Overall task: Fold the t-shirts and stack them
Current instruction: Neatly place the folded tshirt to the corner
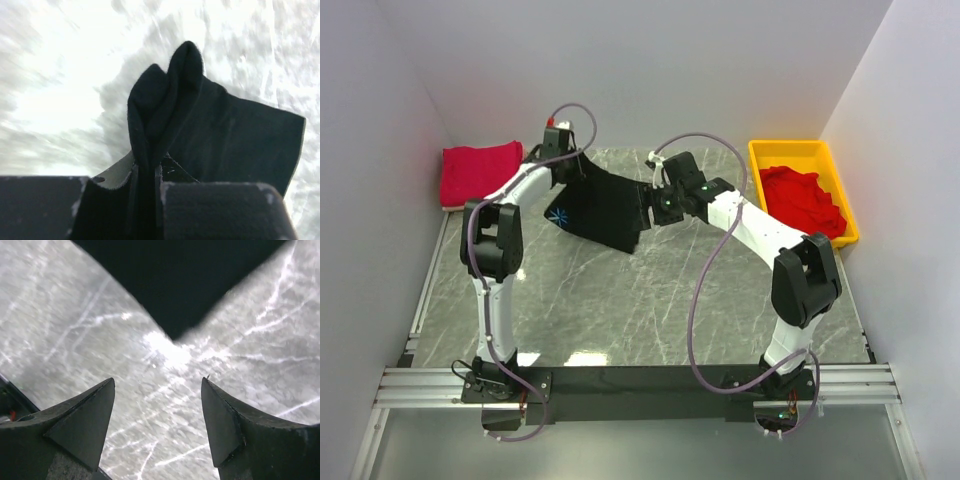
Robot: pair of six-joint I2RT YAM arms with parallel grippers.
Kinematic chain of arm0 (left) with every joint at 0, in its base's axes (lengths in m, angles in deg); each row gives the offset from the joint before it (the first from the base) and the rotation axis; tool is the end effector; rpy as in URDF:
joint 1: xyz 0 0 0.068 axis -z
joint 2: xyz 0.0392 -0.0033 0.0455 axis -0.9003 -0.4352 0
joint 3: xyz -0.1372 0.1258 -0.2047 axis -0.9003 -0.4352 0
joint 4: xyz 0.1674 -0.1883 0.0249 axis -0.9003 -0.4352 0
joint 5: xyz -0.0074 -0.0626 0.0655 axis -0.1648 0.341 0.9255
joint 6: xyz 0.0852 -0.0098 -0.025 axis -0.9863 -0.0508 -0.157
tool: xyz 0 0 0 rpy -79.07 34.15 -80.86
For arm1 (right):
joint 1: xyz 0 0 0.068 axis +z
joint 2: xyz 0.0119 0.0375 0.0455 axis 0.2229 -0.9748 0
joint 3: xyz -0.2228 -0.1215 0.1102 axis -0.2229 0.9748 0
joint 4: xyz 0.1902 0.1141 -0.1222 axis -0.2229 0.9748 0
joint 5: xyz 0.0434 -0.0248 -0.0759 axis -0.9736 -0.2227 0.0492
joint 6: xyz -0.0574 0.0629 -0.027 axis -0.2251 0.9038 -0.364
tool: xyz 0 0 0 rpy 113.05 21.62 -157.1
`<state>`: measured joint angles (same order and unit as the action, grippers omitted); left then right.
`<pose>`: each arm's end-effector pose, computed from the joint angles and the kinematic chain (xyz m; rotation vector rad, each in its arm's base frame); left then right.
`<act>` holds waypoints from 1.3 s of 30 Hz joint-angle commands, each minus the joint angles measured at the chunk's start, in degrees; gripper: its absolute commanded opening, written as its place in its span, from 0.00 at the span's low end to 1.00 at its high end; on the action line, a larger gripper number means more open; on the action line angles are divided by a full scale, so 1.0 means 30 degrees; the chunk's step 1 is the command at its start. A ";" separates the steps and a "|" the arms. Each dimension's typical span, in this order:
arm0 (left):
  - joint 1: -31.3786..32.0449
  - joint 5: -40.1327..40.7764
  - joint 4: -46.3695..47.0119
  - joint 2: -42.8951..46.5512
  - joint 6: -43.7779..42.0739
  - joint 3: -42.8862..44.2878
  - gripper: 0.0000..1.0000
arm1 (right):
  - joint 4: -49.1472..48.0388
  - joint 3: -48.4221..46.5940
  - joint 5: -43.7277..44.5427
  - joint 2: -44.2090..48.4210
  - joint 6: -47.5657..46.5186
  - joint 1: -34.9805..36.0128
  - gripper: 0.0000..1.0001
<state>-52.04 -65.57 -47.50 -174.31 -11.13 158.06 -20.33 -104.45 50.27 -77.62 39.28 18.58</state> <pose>0.5147 -0.1111 0.1886 -0.2346 2.3047 -0.3231 0.3477 0.2422 0.2548 -0.5511 2.3825 0.7408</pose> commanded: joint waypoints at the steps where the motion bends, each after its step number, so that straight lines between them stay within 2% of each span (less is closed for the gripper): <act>1: -0.0422 0.2474 -0.0383 0.0108 -0.3297 0.2996 0.05 | 0.0288 0.0469 0.0345 0.0629 -0.0566 -0.0116 0.76; 4: -0.0655 0.3093 -0.1758 -0.1033 -0.4644 0.5892 0.04 | 0.0287 0.0529 0.0316 0.0630 -0.0567 -0.0175 0.76; 8: -0.1212 0.3327 -0.2319 -0.1915 -0.5439 0.7956 0.03 | 0.0376 0.0411 0.0257 0.0483 -0.0596 -0.0175 0.76; 24: -0.1916 0.5144 -0.0560 -0.0275 -1.0241 0.8602 0.04 | 0.0463 0.0060 -0.0211 -0.0103 -0.0450 -0.0175 0.75; 39: -0.2530 0.5322 0.0465 0.1541 -1.2442 0.8397 0.01 | 0.0171 0.0646 -0.0007 0.0278 -0.0420 -0.0175 0.74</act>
<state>-58.92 -50.16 -51.00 -175.32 -45.78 180.46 -18.82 -102.94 50.14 -77.67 38.40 18.23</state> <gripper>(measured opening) 0.141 0.746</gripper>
